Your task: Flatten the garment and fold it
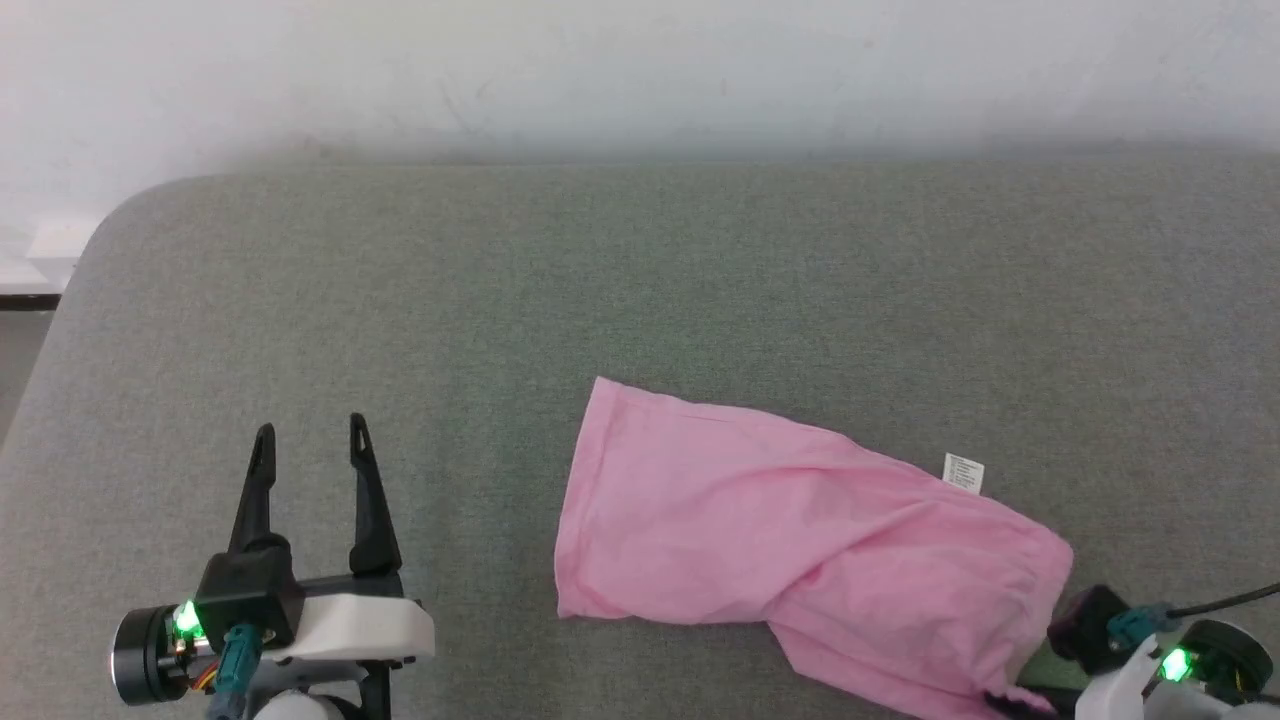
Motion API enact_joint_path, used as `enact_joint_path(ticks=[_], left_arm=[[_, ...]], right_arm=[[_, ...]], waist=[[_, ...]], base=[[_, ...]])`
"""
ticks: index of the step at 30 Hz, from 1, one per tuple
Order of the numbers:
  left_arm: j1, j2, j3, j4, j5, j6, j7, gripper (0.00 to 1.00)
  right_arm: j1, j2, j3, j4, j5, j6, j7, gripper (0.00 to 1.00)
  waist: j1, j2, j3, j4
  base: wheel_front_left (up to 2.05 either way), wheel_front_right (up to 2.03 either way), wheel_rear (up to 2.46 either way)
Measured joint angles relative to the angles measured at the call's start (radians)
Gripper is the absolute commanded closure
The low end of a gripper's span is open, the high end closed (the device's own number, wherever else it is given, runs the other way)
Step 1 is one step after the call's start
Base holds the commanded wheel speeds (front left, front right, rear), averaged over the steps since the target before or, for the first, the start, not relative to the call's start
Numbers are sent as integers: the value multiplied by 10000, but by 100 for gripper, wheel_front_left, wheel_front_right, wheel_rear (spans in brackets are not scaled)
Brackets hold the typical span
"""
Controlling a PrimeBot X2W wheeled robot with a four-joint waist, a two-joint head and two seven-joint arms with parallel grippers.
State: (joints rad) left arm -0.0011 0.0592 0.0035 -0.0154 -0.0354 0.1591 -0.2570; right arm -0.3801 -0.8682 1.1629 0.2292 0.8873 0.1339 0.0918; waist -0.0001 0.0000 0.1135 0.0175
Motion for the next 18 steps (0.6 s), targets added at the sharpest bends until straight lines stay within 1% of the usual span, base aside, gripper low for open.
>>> enact_joint_path(ticks=[1, 2, 3, 6, 10, 13, 16, 18], left_arm=[[13, 2, 19, 0, 25, 0, 0, 0], [35, 2, 33, 0, 35, 0, 0, 0], [71, 6, 46, 0, 58, 0, 0, 0], [222, 8, 63, 2, 113, -2, 0, 0], [244, 8, 59, -12, 127, 0, 0, 0], [247, 6, 42, -38, 151, 2, 0, 0], [245, 6, -21, -42, 153, 4, 0, 0], [244, 6, -69, -46, 153, 4, 0, 0]], right_arm=[[107, 102, -286, 67, -6, 0, -96, 76], [185, 157, -548, 82, -23, -6, -180, 25], [218, 159, -803, 56, -75, -10, -219, 0], [228, -192, -1620, -575, -96, -10, -2, 0], [216, -1108, -2922, -1941, -69, -12, 562, 0], [128, -1626, -3812, -2619, -107, -12, 1177, 0], [-186, -1768, -4324, -2871, -288, -12, 2010, 0], [-407, -1735, -4405, -2863, -326, -12, 2732, 0]], waist=[[1, 0, -20, -34], [1, 0, -46, -64], [1, 0, -77, -95], [0, 0, -187, -172], [0, 0, -306, -250], [0, 0, -300, -275], [1, 0, -246, -250], [0, 0, -203, -211]], base=[[0, 0, 0], [0, 0, 0], [0, 0, 0], [0, 0, 0], [0, 0, 0], [0, 0, 0], [0, 0, 0], [0, 0, 0]])
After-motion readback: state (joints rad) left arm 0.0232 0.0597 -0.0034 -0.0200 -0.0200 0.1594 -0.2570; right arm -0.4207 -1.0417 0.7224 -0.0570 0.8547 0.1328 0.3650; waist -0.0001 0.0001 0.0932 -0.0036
